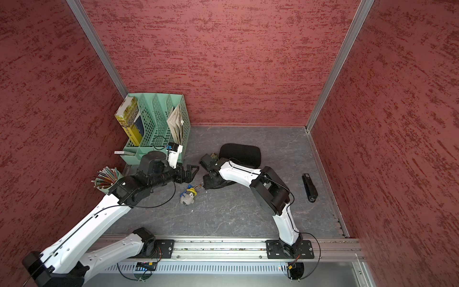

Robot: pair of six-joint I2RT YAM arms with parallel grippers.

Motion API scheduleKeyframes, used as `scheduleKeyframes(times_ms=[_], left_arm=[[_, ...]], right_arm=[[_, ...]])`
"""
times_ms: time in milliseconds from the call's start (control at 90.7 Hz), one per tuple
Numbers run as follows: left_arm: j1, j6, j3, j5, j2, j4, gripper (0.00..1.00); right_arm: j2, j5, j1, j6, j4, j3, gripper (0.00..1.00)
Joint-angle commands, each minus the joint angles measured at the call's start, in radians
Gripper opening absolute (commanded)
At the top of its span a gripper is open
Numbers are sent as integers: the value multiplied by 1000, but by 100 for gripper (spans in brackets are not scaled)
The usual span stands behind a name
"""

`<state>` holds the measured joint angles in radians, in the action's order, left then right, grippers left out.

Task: Remove the decoration from the bag
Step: Pick up the bag from the center of the board.

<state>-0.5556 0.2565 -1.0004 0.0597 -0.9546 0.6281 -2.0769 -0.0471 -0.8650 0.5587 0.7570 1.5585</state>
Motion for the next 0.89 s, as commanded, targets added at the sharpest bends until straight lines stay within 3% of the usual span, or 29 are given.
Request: scheduleKeyframes(times_ms=[0, 209, 419, 551, 606, 749, 882], left_arm=[[-2, -27, -39, 28, -3, 18, 100], [-1, -54, -61, 28, -10, 24, 100], [-1, -70, -75, 36, -34, 21, 100], [0, -71, -74, 42, -38, 12, 100], [-1, -74, -69, 43, -36, 6, 100], [1, -73, -56, 23, -3, -9, 100], [9, -56, -23, 12, 37, -47, 100]], right_arm=[[-34, 48, -11, -7, 74, 44, 70], [-60, 45, -11, -2, 100, 63, 62], [-63, 19, -15, -13, 96, 58, 61], [-72, 11, -20, -21, 104, 70, 54], [-70, -10, -21, -25, 101, 73, 47], [-32, -23, -22, -38, 116, 75, 2], [55, -8, -22, -59, 130, 78, 0]])
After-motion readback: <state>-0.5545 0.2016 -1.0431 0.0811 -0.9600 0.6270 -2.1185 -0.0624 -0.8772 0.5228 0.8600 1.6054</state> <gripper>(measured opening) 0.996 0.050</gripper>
